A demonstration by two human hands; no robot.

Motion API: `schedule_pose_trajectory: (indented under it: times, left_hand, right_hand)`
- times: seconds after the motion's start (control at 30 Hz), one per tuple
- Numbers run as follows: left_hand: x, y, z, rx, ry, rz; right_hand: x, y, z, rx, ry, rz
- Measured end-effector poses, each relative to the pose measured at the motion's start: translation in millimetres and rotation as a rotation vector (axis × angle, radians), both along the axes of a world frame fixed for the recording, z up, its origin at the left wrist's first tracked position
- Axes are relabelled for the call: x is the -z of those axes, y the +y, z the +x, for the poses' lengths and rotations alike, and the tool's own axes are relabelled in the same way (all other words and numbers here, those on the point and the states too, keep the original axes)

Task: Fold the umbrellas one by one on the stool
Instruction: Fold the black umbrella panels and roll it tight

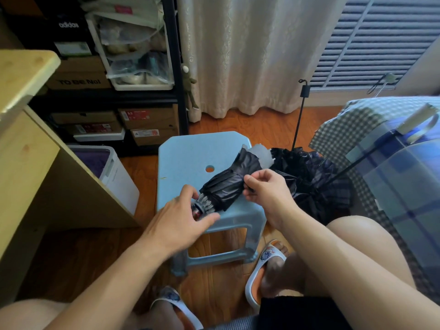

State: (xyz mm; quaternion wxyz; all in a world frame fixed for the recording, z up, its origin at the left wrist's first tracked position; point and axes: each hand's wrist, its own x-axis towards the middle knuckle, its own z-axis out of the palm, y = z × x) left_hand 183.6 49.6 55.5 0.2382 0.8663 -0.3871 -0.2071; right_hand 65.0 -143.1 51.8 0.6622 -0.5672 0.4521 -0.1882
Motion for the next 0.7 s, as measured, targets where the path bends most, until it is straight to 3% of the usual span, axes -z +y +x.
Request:
schedule_pose_trajectory:
  times: [0.2, 0.37, 0.47, 0.7]
  left_hand:
    - [7.2, 0.9, 9.8, -0.082, -0.016, -0.039]
    - [4.5, -5.1, 11.6, -0.260, 0.337, -0.109]
    - [-0.8, -6.4, 13.4, -0.326, 0.575, -0.150]
    - [-4.5, -2.3, 12.7, -0.371, 0.878, -0.173]
  right_hand:
    - [-11.7, -5.8, 13.2, -0.052, -0.133, 0.118]
    - [-22.8, -11.7, 11.4, -0.087, -0.219, 0.344]
    - [-24.7, -16.8, 5.5, -0.100, -0.146, 0.242]
    - [-10.8, -13.1, 11.1, -0.099, 0.067, 0.002]
